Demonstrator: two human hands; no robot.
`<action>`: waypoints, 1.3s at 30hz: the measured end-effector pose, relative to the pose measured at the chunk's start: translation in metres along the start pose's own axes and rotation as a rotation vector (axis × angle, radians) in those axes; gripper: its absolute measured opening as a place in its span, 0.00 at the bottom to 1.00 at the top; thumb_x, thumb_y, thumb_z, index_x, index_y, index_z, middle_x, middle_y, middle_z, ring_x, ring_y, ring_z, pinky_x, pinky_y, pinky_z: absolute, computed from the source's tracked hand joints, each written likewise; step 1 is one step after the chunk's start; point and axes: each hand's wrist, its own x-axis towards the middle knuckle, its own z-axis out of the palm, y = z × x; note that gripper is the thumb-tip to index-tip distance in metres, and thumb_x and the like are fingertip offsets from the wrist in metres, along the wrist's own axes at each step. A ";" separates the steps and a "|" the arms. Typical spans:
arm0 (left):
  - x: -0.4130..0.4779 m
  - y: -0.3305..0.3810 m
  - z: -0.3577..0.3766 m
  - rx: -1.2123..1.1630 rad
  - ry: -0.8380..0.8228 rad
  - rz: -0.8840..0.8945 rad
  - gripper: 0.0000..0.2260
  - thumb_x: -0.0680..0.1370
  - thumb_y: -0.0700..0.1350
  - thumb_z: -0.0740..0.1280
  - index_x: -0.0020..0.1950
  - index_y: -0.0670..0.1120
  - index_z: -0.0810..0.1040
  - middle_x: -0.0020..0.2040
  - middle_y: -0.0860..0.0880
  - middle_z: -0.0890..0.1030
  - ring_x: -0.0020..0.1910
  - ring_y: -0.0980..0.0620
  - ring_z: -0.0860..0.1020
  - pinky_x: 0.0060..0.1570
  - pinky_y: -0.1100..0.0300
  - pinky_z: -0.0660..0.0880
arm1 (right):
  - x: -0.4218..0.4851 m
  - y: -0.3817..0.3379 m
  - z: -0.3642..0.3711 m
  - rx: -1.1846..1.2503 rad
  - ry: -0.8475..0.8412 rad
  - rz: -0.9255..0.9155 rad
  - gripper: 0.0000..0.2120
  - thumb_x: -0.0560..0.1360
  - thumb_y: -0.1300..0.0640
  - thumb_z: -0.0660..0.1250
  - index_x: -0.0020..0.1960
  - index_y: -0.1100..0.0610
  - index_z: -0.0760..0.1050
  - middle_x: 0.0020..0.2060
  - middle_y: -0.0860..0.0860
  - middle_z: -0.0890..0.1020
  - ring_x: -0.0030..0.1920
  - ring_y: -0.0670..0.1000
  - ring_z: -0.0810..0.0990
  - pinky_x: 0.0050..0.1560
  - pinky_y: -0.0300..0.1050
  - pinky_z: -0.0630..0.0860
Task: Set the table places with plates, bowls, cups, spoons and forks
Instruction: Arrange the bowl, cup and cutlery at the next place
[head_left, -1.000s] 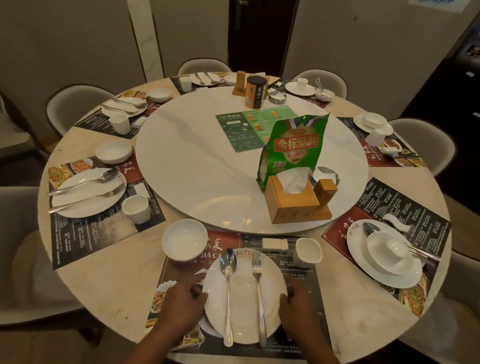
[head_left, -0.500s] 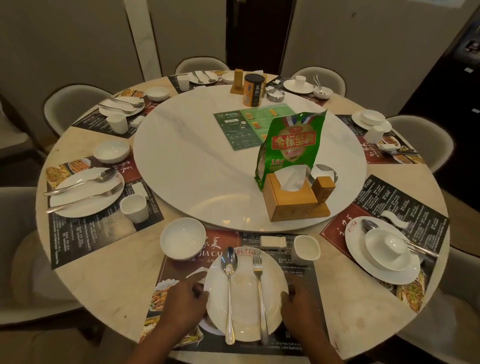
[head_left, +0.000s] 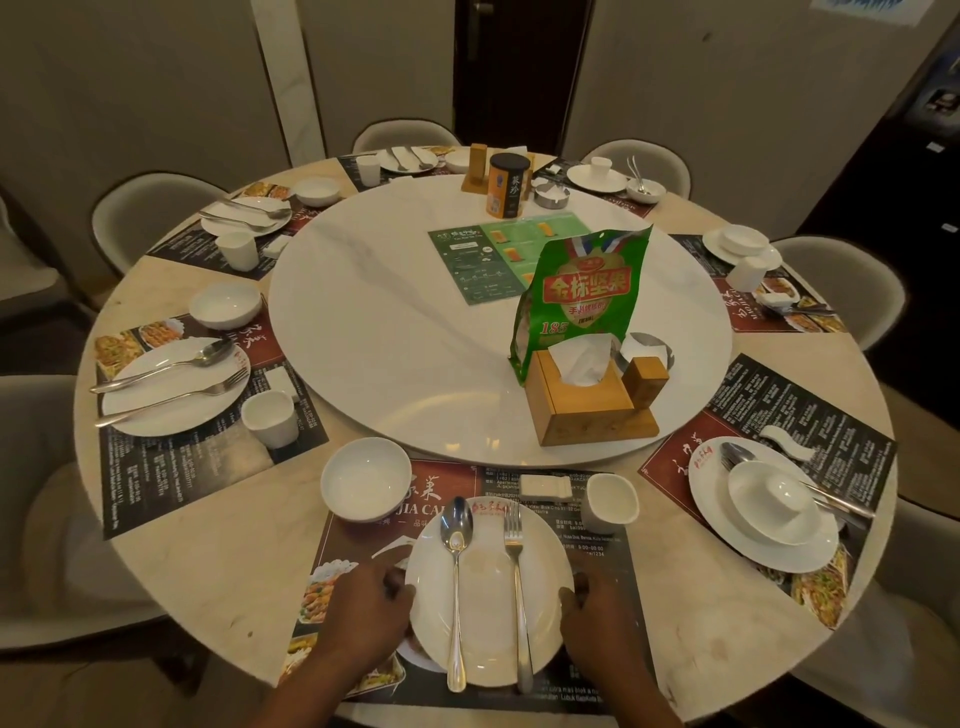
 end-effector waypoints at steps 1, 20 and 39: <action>0.000 0.000 0.001 -0.005 0.001 -0.003 0.07 0.75 0.44 0.69 0.52 0.49 0.83 0.41 0.54 0.83 0.40 0.59 0.78 0.37 0.70 0.70 | 0.000 0.000 0.000 0.001 0.001 -0.007 0.17 0.79 0.60 0.65 0.67 0.53 0.73 0.58 0.52 0.81 0.58 0.53 0.79 0.60 0.49 0.75; -0.020 0.023 0.038 0.220 -0.018 0.245 0.22 0.74 0.57 0.67 0.68 0.58 0.74 0.46 0.61 0.80 0.49 0.59 0.77 0.55 0.63 0.74 | -0.018 -0.018 0.030 -0.237 -0.017 -0.289 0.19 0.77 0.49 0.65 0.68 0.47 0.72 0.54 0.46 0.78 0.51 0.43 0.75 0.50 0.33 0.67; -0.018 0.018 0.035 0.152 -0.019 0.184 0.17 0.73 0.57 0.70 0.61 0.59 0.78 0.45 0.62 0.79 0.45 0.59 0.77 0.53 0.66 0.74 | -0.016 -0.013 0.032 -0.136 -0.016 -0.274 0.17 0.76 0.49 0.67 0.64 0.47 0.74 0.45 0.43 0.76 0.46 0.43 0.75 0.44 0.28 0.67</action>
